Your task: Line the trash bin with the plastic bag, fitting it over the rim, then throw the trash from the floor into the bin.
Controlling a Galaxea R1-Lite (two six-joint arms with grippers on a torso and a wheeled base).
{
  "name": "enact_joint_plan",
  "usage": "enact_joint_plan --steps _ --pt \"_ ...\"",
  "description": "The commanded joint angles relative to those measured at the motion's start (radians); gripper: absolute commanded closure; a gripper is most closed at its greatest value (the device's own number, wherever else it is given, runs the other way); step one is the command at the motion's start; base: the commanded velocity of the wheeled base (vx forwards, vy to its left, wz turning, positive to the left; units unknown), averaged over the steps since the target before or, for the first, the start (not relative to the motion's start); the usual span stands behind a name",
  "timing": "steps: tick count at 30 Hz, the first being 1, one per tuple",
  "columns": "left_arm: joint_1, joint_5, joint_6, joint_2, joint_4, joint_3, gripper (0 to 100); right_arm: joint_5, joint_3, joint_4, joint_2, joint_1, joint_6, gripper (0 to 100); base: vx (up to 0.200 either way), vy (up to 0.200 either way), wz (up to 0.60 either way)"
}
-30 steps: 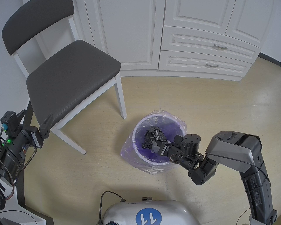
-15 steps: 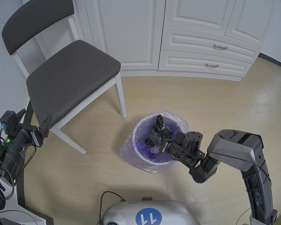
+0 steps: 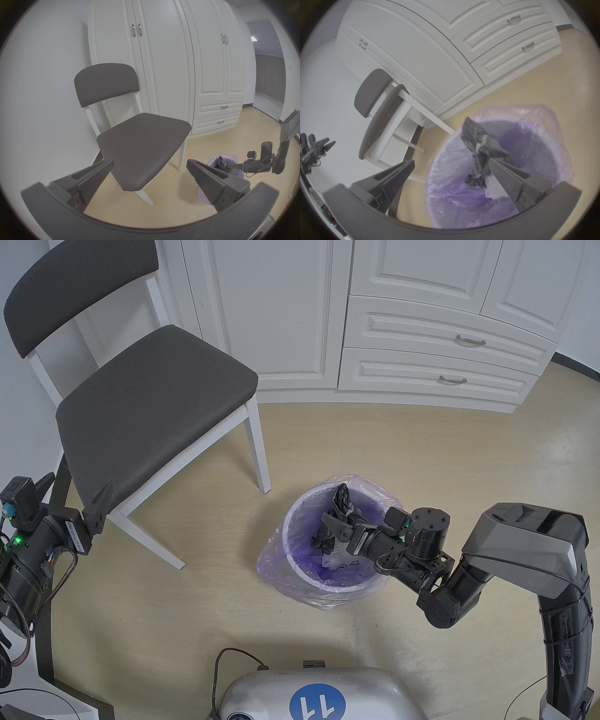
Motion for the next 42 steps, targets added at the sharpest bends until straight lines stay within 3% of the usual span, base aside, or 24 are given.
enact_joint_plan --steps 1,23,30,42 --pt "0.000 0.000 0.000 -0.002 0.000 -0.001 0 0.002 0.042 -0.004 -0.099 0.018 -0.001 0 0.000 0.000 0.00" --pt "0.000 0.000 0.002 -0.007 0.000 -0.001 0 -0.015 -0.051 0.003 -0.021 -0.011 0.000 0 0.000 0.000 0.00" --pt "0.000 0.000 0.002 -0.010 0.000 -0.001 0 -0.009 -0.051 0.034 -0.070 -0.074 -0.031 0 0.000 0.000 0.00" --pt "-0.002 0.000 0.002 -0.007 0.000 0.001 0 0.007 -0.151 0.448 -0.188 -0.243 -0.074 0 0.000 0.000 0.00"
